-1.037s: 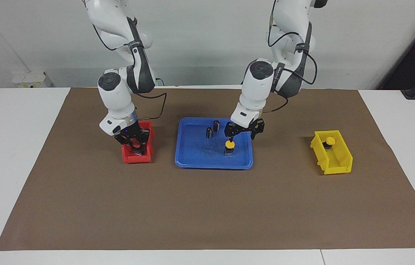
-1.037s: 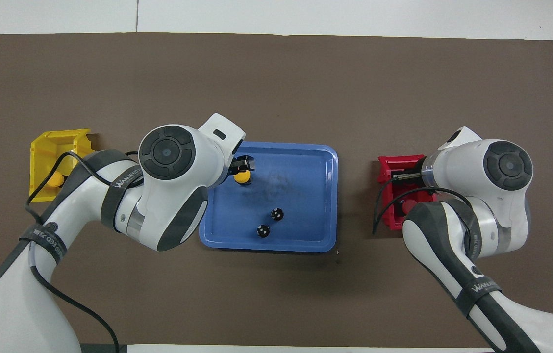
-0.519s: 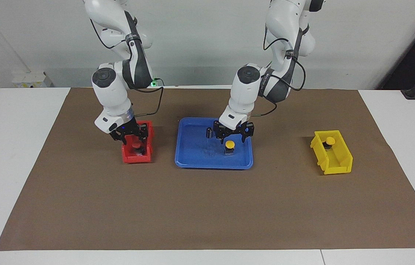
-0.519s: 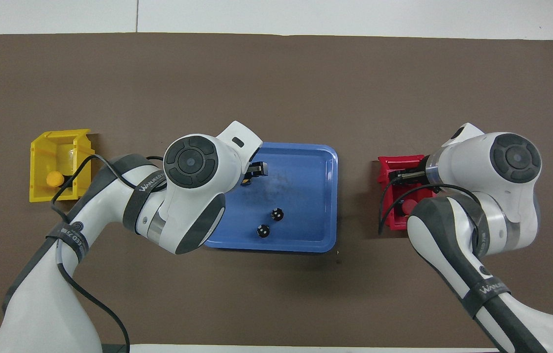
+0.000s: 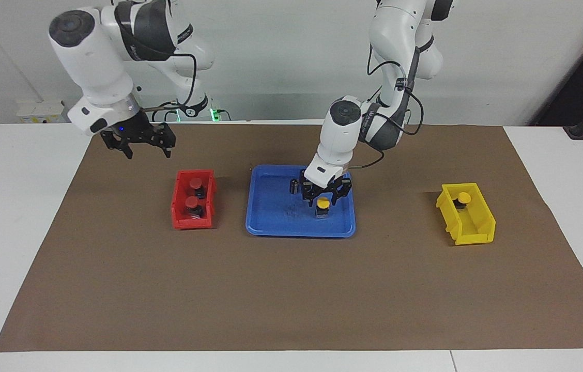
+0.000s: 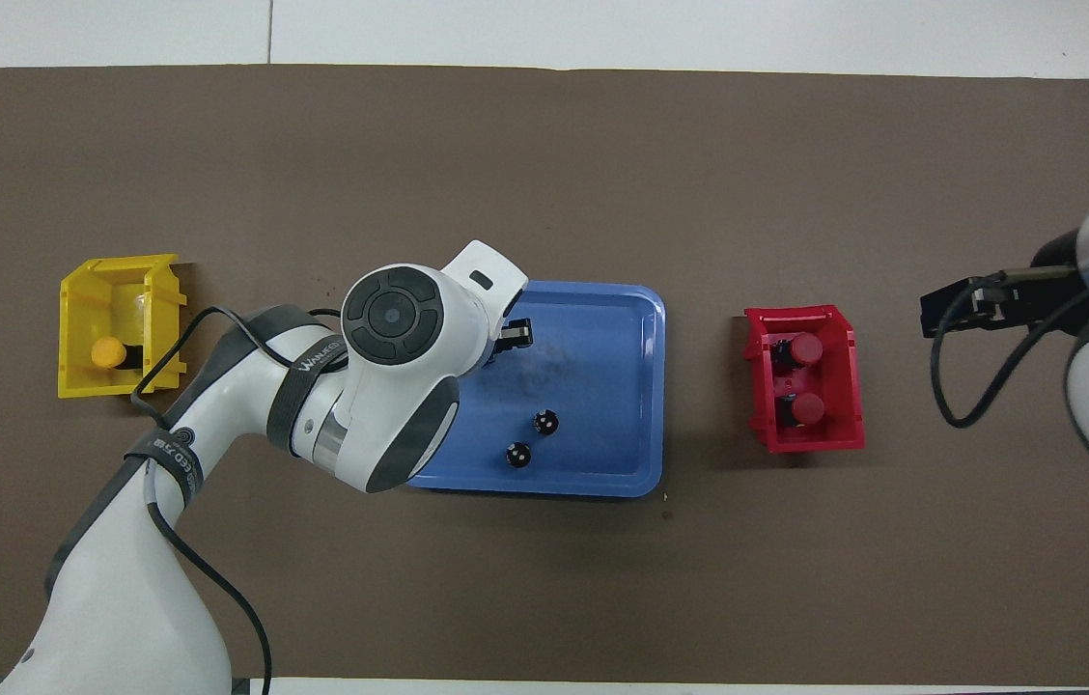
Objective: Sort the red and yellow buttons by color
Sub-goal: 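Carry the yellow button toward the yellow bin while the right gripper withdraws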
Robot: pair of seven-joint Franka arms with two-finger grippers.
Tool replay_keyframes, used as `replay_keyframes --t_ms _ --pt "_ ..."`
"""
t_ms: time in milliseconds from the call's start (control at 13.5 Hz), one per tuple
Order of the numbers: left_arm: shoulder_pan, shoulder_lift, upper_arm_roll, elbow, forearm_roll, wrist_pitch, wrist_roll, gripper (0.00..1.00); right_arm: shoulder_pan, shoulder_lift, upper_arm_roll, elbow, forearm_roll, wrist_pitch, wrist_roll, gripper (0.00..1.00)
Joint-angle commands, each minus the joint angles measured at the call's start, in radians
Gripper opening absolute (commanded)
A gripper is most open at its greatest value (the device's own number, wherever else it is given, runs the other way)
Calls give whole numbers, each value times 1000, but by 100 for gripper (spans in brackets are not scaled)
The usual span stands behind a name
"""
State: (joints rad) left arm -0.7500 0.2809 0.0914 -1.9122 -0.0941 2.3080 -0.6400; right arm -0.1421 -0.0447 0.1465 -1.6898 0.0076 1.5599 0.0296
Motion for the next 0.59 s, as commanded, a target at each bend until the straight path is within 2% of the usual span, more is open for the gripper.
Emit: replay_keyframes --t_ms 0,148,296,370,519 --pt "1 17 11 47 -39 -35 -9 1 -24 25 -8 90 -6 -92 -19 100" --pt "21 14 22 132 -38 -166 -29 1 -27 17 -22 90 -12 -110 -16 100" --pt "114 0 22 299 -32 -398 -1 1 -28 19 -63 107 -12 -118 -17 100" --pt "173 -11 22 370 -38 -506 72 1 -27 23 -82 107 -5 -116 -23 100" --pt "274 -38 25 418 -44 -610 217 1 -8 20 -96 107 -8 -112 -23 100"
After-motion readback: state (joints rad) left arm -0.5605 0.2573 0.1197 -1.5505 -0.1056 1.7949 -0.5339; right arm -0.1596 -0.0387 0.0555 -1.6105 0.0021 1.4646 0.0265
